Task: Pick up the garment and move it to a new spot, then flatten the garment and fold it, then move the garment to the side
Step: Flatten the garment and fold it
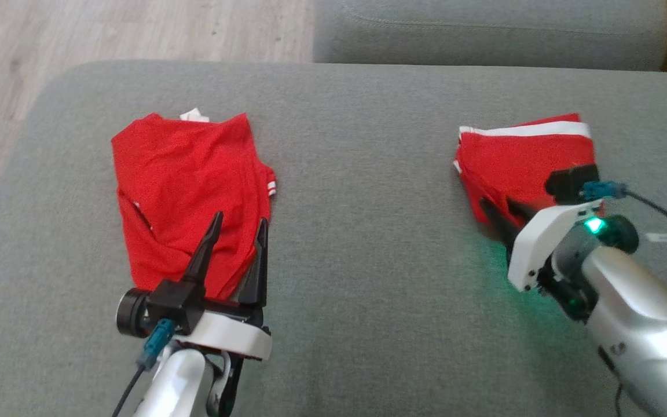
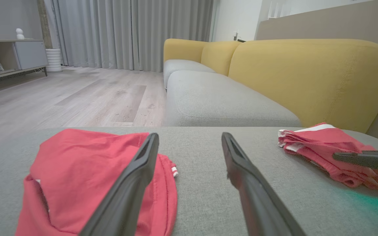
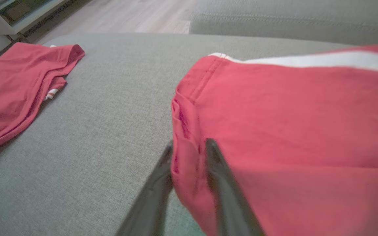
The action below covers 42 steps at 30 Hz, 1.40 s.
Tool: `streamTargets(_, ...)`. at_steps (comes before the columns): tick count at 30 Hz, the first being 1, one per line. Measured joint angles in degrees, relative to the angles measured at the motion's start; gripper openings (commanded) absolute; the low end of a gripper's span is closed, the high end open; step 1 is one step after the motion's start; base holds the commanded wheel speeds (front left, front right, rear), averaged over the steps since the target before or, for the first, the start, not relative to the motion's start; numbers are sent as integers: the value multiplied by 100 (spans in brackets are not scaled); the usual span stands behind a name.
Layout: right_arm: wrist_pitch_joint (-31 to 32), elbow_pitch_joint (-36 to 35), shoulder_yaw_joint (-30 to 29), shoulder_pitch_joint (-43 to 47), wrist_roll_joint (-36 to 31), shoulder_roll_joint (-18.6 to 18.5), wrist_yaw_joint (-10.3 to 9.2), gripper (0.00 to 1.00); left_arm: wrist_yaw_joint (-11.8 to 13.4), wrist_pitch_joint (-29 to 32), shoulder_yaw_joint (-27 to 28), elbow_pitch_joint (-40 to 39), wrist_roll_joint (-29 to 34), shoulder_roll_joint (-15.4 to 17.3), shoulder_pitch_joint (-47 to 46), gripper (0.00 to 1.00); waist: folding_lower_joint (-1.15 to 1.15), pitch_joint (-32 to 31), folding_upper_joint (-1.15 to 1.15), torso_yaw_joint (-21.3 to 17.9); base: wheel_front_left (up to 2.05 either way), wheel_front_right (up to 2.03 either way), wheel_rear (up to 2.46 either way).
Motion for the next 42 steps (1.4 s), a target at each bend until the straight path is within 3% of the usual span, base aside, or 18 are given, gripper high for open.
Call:
streamTargets(4,-268,-365,43,-46,404,-323,0,100,14,1,-23,-19,0,0,1,100,0,-58,0,-158,0,0,0)
streamTargets(8,-792,-637,-399,-170,806,-659,0,100,23,0,-23,-229,30,3,-1,100,0,-160,0,-326,0,0,0)
streamTargets(12,-1354,-815,-750,-142,697,-964,0,100,31,0,19,-403,30,1,0,100,0,-281,0,-500,0,0,0)
streamTargets(16,-1809,-811,-1319,174,233,-985,0,100,33,0,86,-494,35,-1,13,100,0,-381,0,-677,0,0,0)
streamTargets(18,-1933,-805,-1764,421,-91,-890,0,100,34,-7,144,-549,35,-3,63,100,0,-415,0,-764,0,0,0)
streamTargets(19,-1986,-858,-2184,711,-470,-703,0,100,36,-8,183,-575,52,-8,138,100,0,-441,0,-840,0,0,0)
streamTargets(23,-2009,-1184,-2913,1413,-1327,-44,0,100,32,-8,265,-611,86,-14,348,100,0,-494,0,-983,0,0,0)
streamTargets(29,-2009,-1697,-3585,2052,-2098,544,0,100,29,-8,403,-547,86,-21,588,100,0,-490,0,-1091,0,0,0)
streamTargets(37,-1586,-2488,-3998,2187,-2702,854,0,100,-69,-8,385,-528,127,-29,535,100,0,-291,0,-929,0,0,0)
streamTargets(38,-1513,-2554,-3999,2181,-2732,861,0,89,-73,-8,376,-528,127,-30,509,100,0,-236,0,-893,0,0,0)
streamTargets(39,-1360,-2635,-4017,2111,-2731,881,0,0,-78,-8,348,-527,129,-33,420,100,0,-108,0,-814,0,0,0)
streamTargets(42,-1203,-2646,-4072,1789,-2792,886,0,0,-79,-8,309,-530,129,-35,241,100,1,123,0,-674,0,0,0)
